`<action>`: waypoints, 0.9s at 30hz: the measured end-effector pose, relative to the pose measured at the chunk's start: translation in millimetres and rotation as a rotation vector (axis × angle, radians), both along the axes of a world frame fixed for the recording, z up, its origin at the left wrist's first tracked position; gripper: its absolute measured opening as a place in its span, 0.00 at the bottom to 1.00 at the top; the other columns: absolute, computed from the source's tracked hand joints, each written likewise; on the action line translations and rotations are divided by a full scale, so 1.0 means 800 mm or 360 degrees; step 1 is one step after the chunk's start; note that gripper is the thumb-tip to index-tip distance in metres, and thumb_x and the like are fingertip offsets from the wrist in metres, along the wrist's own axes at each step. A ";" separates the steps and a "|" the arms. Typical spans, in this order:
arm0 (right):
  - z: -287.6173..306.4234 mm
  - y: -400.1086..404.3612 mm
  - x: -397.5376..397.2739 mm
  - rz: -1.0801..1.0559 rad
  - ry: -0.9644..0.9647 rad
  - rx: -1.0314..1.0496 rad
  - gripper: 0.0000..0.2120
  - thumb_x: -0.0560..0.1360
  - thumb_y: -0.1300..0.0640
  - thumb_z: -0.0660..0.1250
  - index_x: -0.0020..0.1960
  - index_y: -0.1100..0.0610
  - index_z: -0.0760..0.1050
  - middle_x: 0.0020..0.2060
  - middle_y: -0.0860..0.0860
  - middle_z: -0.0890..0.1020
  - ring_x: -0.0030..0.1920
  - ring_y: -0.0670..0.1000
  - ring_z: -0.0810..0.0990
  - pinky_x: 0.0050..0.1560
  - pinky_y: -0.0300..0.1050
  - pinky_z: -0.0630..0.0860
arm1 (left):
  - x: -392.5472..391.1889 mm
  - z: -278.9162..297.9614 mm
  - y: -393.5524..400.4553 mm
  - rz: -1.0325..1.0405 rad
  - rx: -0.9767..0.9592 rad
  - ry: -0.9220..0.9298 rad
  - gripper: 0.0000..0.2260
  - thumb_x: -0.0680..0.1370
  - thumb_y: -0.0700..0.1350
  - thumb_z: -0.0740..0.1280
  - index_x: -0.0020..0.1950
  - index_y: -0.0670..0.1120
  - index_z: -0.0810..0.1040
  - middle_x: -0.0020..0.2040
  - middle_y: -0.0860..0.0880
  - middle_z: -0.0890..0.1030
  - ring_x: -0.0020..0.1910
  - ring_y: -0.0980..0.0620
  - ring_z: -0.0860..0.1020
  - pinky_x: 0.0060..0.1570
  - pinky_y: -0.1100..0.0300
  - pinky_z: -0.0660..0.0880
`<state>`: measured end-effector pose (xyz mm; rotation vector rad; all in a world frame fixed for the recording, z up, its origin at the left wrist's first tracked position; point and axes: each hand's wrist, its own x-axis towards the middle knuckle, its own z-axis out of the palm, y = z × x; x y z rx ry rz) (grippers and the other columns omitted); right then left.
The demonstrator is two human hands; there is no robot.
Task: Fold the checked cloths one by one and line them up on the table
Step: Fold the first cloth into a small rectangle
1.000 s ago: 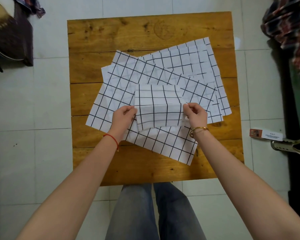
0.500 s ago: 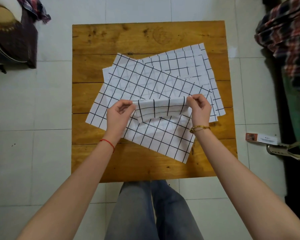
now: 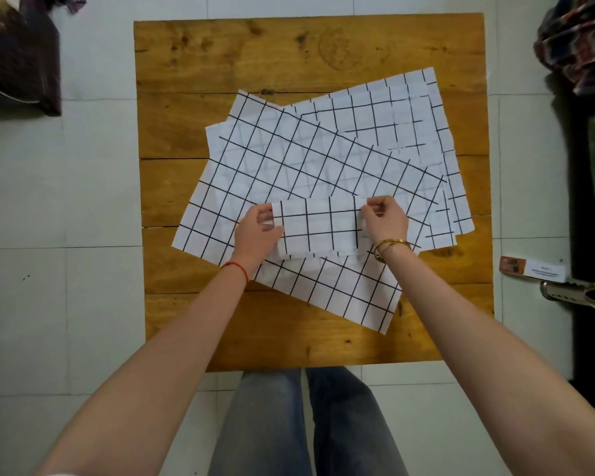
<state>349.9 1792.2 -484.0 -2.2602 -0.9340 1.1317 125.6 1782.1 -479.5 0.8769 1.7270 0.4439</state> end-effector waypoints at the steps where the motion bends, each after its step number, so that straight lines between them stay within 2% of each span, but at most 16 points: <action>1: -0.003 0.001 -0.002 0.0049 -0.0063 -0.0004 0.11 0.74 0.59 0.63 0.55 0.59 0.74 0.44 0.51 0.78 0.43 0.49 0.77 0.49 0.46 0.78 | -0.001 0.000 0.000 -0.0078 0.0047 0.0064 0.23 0.75 0.38 0.70 0.69 0.44 0.70 0.61 0.50 0.75 0.55 0.53 0.76 0.50 0.68 0.75; 3: -0.008 0.002 -0.009 0.0268 -0.0377 0.0034 0.13 0.73 0.60 0.62 0.57 0.61 0.73 0.50 0.55 0.77 0.51 0.55 0.75 0.53 0.50 0.74 | -0.002 -0.002 -0.004 -0.0337 0.0242 0.0336 0.23 0.76 0.39 0.68 0.70 0.46 0.68 0.63 0.50 0.73 0.60 0.52 0.73 0.57 0.63 0.74; 6: -0.008 -0.002 -0.030 0.0807 -0.0846 0.0348 0.17 0.72 0.61 0.61 0.61 0.62 0.72 0.56 0.58 0.75 0.56 0.59 0.72 0.57 0.52 0.71 | -0.002 -0.006 -0.014 -0.0812 0.0546 0.0814 0.25 0.77 0.42 0.67 0.73 0.46 0.65 0.68 0.48 0.69 0.68 0.49 0.66 0.68 0.54 0.67; 8: -0.009 -0.006 -0.049 0.1256 -0.0934 0.0476 0.20 0.73 0.60 0.60 0.65 0.61 0.70 0.61 0.57 0.74 0.63 0.59 0.70 0.63 0.55 0.68 | 0.001 -0.010 -0.020 -0.1070 0.0563 0.1018 0.28 0.78 0.44 0.65 0.76 0.46 0.60 0.73 0.47 0.64 0.73 0.48 0.61 0.72 0.52 0.62; 10: -0.014 -0.012 -0.070 0.1635 -0.0912 0.0419 0.24 0.74 0.59 0.60 0.70 0.60 0.65 0.68 0.55 0.69 0.70 0.59 0.64 0.69 0.58 0.62 | 0.003 -0.018 -0.027 -0.1261 0.0496 0.1169 0.31 0.78 0.47 0.64 0.78 0.45 0.53 0.77 0.47 0.57 0.76 0.46 0.56 0.74 0.49 0.58; 14: -0.022 -0.020 -0.100 0.2028 -0.0987 0.0212 0.29 0.78 0.54 0.58 0.76 0.57 0.54 0.75 0.52 0.58 0.76 0.58 0.51 0.73 0.62 0.52 | 0.003 -0.028 -0.031 -0.1387 0.0321 0.1249 0.35 0.80 0.49 0.62 0.79 0.46 0.44 0.80 0.49 0.47 0.78 0.43 0.47 0.74 0.42 0.53; 17: -0.029 -0.022 -0.102 0.2088 -0.1049 0.0092 0.30 0.79 0.52 0.55 0.77 0.56 0.48 0.77 0.50 0.52 0.76 0.58 0.46 0.73 0.63 0.49 | 0.001 -0.029 -0.028 -0.1452 0.0292 0.1294 0.36 0.79 0.50 0.62 0.79 0.47 0.43 0.80 0.50 0.44 0.78 0.43 0.46 0.74 0.40 0.52; 22: -0.026 -0.025 -0.072 0.2021 -0.1060 0.0054 0.26 0.80 0.52 0.53 0.77 0.56 0.53 0.76 0.50 0.57 0.76 0.58 0.50 0.73 0.63 0.50 | -0.003 -0.028 -0.030 -0.1468 0.0290 0.1291 0.38 0.79 0.51 0.63 0.79 0.48 0.42 0.80 0.51 0.42 0.78 0.42 0.46 0.74 0.39 0.51; 27: -0.021 -0.044 0.004 0.1622 -0.1153 -0.0128 0.27 0.80 0.49 0.44 0.77 0.55 0.49 0.77 0.49 0.54 0.76 0.57 0.46 0.74 0.61 0.43 | -0.002 -0.026 -0.029 -0.1483 0.0254 0.1291 0.38 0.80 0.51 0.62 0.79 0.49 0.39 0.79 0.52 0.38 0.78 0.42 0.44 0.74 0.39 0.49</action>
